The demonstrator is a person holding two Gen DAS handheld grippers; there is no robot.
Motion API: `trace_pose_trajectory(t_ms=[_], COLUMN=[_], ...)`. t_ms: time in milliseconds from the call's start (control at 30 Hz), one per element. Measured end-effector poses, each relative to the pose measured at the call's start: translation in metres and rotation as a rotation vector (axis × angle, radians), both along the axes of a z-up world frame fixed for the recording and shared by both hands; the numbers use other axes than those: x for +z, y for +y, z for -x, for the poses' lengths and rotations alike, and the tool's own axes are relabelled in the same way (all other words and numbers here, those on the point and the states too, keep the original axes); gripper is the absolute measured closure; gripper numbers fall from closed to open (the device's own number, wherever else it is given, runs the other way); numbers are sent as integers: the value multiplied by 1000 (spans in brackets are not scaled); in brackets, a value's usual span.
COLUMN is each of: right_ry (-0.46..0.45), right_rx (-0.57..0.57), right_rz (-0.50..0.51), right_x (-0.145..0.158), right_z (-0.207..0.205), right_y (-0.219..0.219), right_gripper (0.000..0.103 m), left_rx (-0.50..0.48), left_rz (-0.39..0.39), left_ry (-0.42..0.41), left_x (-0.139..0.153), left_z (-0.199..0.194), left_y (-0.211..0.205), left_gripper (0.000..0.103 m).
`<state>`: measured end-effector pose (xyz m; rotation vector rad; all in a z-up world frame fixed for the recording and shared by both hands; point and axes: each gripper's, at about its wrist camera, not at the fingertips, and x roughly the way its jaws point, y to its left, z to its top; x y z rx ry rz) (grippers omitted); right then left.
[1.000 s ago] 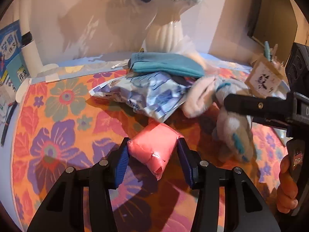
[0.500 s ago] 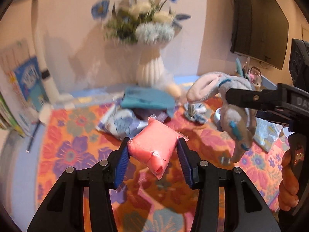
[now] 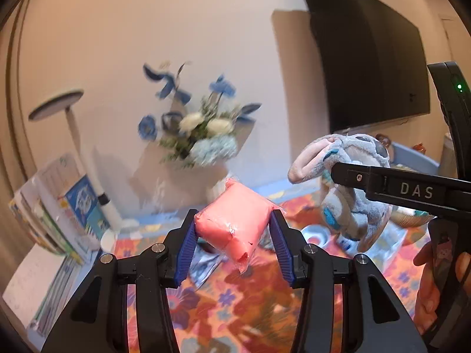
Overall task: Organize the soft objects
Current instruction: 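Carry the Stitch plush and pink pouch to the glass plate and release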
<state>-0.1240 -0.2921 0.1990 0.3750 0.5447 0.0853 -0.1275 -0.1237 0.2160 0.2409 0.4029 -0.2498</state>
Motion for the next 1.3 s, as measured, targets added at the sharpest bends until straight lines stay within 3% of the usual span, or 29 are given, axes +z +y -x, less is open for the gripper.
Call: trace_pose_trajectory(t_ms=[200, 333, 567, 833, 900, 967, 1000, 1033, 1300], right_ry=[-67, -84, -54, 117, 150, 174, 186, 192, 157], right_rx=[-126, -221, -424, -533, -528, -531, -533, -531, -518], right_rz=[47, 59, -3, -102, -99, -96, -95, -95, -66], right_x=[22, 30, 20, -39, -48, -55, -57, -59, -49], right_z=[21, 32, 44, 22, 14, 9, 4, 2, 10], right_y=[-45, -84, -184, -258, -263, -266, -268, -268, -260], right_gripper=[18, 18, 18, 17, 16, 15, 15, 15, 15], left_rx=[-59, -133, -323, -457, -479, -495, -489, -485, -472], left_rz=[-22, -25, 42, 103, 113, 128, 131, 139, 188], left_ry=[-45, -29, 109, 307, 326, 335, 336, 327, 311], left_x=[10, 12, 6, -46, -54, -60, -61, -61, -50], left_z=[8, 0, -40, -93, -98, -100, -101, -101, -97], left_y=[-46, -85, -171, -253, -263, -270, -271, -270, -237], left_gripper=[58, 58, 58, 58, 57, 47, 30, 21, 21])
